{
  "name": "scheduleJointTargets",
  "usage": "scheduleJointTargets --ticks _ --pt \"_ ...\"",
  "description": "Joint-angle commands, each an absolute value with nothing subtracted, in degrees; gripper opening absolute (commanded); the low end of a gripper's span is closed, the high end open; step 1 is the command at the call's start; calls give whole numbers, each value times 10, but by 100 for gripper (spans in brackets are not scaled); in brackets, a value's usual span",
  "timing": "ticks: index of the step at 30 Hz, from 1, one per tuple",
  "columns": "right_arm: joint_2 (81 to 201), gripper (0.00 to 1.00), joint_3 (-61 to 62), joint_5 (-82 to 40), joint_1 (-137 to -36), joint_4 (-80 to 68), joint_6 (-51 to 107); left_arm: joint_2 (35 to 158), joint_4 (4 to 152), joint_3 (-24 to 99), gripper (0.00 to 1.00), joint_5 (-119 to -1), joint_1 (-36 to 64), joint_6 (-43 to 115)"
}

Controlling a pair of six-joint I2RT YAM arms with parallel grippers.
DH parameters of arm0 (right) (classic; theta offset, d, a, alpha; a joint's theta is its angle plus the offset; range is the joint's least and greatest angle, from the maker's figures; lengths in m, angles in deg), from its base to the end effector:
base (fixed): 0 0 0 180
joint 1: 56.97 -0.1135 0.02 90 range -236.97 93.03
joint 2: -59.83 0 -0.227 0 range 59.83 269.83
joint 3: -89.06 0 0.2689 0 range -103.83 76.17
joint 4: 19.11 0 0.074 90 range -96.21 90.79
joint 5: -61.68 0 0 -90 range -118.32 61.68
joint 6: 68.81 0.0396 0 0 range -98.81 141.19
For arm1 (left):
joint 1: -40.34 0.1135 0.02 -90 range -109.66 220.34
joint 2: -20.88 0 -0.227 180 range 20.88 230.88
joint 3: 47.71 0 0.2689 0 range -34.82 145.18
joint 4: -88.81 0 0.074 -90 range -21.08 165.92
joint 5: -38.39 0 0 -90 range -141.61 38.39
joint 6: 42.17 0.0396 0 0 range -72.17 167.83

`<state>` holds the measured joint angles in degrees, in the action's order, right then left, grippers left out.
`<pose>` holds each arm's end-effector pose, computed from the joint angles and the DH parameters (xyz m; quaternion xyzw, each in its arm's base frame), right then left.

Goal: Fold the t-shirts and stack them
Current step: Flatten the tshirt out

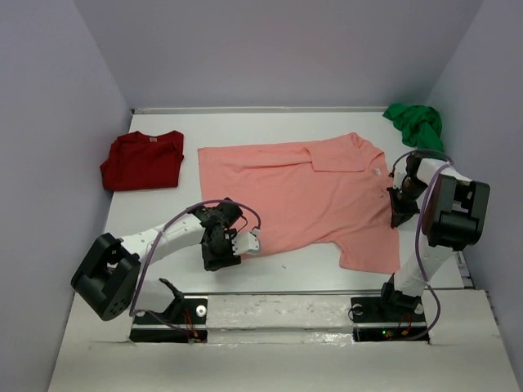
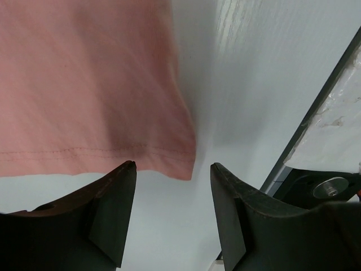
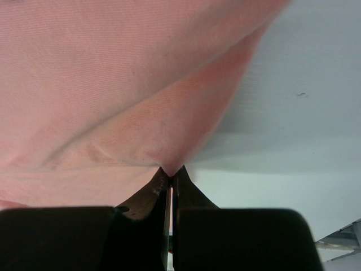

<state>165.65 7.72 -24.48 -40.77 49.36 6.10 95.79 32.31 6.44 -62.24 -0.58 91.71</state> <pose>0.3088 -0.0869 0.1071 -0.0105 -0.9991 -0.0392 0.0157 0.1745 -0.1609 0.1272 0.6748 0.7238 -0.0892 0.1128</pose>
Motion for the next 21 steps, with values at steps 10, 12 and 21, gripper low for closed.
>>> scheduleJointTargets --ticks 10,12,21 --pt "1620 0 81 -248 -406 477 44 1010 330 86 64 -575 -51 855" --pt "1622 0 80 -247 -406 477 43 1015 335 88 62 -571 -59 849" --pt "1607 0 92 -247 -406 478 33 1044 331 122 0 -545 -74 832"
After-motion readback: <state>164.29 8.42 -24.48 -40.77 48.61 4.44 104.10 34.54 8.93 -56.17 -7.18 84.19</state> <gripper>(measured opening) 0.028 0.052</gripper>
